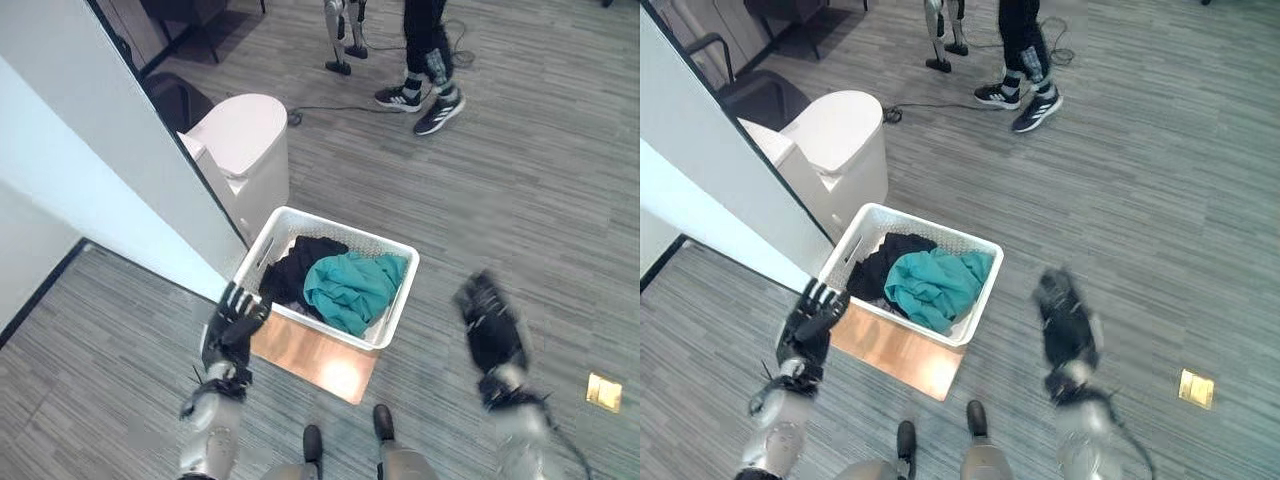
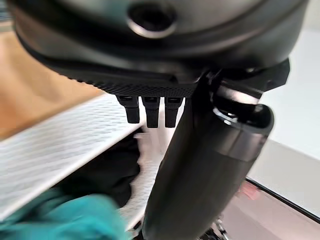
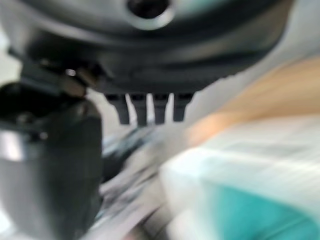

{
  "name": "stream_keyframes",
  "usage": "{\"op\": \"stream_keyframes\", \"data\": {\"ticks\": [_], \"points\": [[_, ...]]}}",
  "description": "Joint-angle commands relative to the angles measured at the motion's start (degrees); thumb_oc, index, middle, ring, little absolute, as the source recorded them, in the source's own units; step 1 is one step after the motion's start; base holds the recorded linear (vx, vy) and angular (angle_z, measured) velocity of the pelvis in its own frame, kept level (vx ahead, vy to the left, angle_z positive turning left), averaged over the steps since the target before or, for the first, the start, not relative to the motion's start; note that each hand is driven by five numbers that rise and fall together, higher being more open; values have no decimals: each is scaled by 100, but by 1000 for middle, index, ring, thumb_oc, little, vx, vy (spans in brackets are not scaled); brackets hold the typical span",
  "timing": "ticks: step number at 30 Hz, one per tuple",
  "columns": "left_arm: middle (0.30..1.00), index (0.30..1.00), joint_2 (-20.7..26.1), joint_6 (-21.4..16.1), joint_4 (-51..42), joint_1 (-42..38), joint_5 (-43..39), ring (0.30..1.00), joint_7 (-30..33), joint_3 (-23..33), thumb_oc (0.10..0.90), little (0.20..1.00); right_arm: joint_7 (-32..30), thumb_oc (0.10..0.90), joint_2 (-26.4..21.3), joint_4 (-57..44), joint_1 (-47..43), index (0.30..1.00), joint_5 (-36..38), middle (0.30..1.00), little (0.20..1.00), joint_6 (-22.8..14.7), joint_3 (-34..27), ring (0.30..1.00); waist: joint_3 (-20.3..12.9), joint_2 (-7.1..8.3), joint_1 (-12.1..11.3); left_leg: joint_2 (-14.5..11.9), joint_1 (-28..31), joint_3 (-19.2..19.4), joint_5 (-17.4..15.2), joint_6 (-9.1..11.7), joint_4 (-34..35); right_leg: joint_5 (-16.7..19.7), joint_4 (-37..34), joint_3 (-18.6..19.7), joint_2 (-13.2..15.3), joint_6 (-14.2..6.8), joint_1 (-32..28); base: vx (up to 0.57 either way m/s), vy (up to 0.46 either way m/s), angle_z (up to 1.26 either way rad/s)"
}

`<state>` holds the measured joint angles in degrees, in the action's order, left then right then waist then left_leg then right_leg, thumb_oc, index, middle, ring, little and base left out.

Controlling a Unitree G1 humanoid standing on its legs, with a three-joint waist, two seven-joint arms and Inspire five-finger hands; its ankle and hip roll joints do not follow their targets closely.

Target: Pick up bed clothes into laundry basket.

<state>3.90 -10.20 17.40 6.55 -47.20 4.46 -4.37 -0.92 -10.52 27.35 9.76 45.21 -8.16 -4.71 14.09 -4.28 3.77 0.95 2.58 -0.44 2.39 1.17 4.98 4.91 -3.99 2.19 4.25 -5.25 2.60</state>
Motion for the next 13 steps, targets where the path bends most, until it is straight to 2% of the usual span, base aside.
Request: {"op": "stream_keyframes", "data": {"ticks": [1,5,13], "points": [[900,900,442,-410,-262,96,-17,900,-50,302,800,900,-36,800,326,-712,33,900,-74,900,900,-538,143,900,-433,548,-146,236,-205,-135,-336,-84,-85,-475,573,91,790,-593,-61,31,-1,-6],[900,900,429,-408,-6,227,199,900,-81,152,800,900,151,800,254,-866,164,900,-176,900,900,-464,422,900,-464,556,-161,257,-166,-101,-341,-87,-85,-462,556,100,803,-607,-88,-6,-1,-4],[900,900,460,-488,80,109,188,900,-41,181,800,900,-167,800,116,-1040,-203,900,-331,900,900,-680,267,900,-564,591,-243,301,-136,-128,-366,-107,-84,-425,491,0,847,-634,-159,0,-6,2]]}}
